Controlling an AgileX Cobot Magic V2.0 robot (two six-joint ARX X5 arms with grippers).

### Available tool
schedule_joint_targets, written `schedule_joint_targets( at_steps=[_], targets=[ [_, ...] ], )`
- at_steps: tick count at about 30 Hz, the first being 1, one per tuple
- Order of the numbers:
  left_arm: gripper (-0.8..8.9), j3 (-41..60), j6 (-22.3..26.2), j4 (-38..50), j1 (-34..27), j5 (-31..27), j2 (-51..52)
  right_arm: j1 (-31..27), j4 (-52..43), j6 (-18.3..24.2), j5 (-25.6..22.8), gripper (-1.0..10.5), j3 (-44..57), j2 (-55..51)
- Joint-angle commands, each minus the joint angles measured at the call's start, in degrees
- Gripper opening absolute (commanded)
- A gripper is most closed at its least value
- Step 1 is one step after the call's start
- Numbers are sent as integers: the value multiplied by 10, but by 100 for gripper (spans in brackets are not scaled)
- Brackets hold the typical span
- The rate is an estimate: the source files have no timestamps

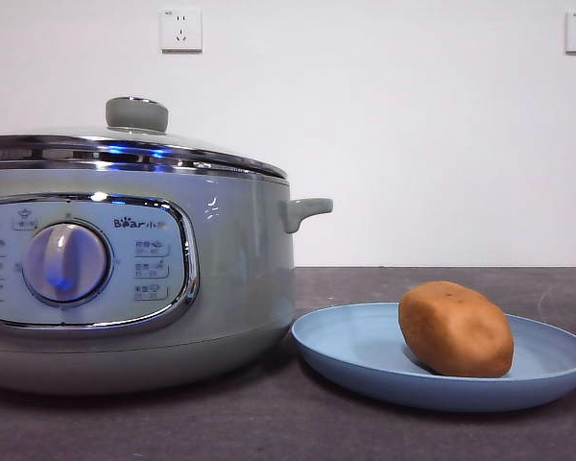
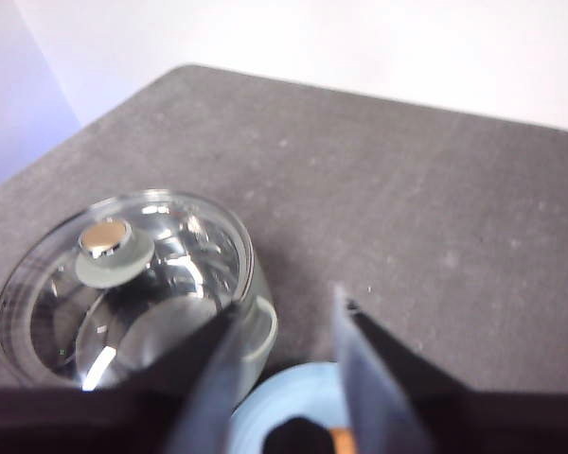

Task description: Take the potato out from the steamer,put the potato on the plate,close the lid

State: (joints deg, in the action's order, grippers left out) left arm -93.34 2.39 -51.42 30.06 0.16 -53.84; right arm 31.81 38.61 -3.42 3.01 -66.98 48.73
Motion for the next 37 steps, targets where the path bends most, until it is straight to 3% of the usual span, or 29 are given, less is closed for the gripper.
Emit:
schedule_joint_targets(
  at_steps=[1,8,30,37],
  targets=[
    [-8,1,9,-12,2,-1,-3,1,-13,5,0,-8,-1,0],
    [-4,1,7,-46,2,-1,-8,1,-31,-15,-8,-1,-1,0],
    [-4,1,7,-69,-12,0,-49,1,-21,-15,-8,-1,-1,0],
    [-4,22,-30,-53,-52,10,-33,1,-21,-15,-8,-1,-1,0]
  ],
)
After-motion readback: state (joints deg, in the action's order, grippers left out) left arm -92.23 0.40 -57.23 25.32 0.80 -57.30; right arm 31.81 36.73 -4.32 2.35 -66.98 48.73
